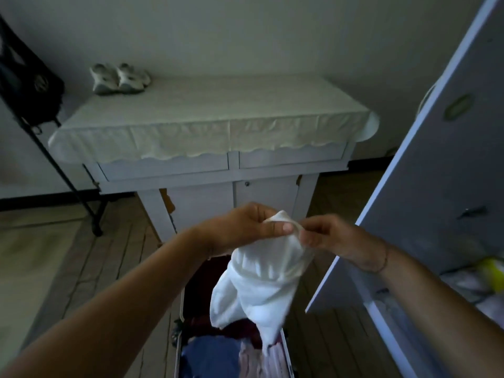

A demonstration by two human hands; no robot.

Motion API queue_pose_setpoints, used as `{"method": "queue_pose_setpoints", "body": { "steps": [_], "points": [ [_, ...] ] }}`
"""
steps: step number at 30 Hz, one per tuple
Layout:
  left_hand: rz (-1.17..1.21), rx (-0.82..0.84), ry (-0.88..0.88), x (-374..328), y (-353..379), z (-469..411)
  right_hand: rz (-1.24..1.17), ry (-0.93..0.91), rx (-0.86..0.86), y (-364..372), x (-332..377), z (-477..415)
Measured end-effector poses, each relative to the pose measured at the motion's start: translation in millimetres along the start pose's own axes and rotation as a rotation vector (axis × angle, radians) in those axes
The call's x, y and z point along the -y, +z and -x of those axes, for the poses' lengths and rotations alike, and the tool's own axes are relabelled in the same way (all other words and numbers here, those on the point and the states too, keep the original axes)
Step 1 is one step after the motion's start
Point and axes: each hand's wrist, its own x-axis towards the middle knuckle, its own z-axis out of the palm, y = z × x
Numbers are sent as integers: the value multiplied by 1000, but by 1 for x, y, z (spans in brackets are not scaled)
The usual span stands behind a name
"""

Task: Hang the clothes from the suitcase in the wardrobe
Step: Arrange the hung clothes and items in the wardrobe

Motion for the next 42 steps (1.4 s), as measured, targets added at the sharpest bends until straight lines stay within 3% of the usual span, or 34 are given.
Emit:
{"method": "queue_pose_setpoints", "body": {
  "steps": [5, 8, 12, 23, 30, 34, 42],
  "points": [
    [13, 91, 126, -66, 10, 2, -112, -148, -2, -15, 45, 16],
    [20, 115, 161, -83, 14, -4, -167, -143, 21, -15, 62, 24],
    [-80, 76, 152, -85, 2, -19, -145, -113, -180, -30, 74, 35],
    [-377, -21, 24, -50, -23, -74, -462, -250, -795, -111, 85, 106],
    [-240, -134, 243, -92, 2, -113, -425, -250, -1022, -167, 72, 164],
    [-129, -39, 377, -137, 47, -137, -384, -213, -1168, -187, 73, 196],
    [49, -109, 493, -208, 140, -197, -290, -127, -1436, -228, 64, 247]
  ]
}}
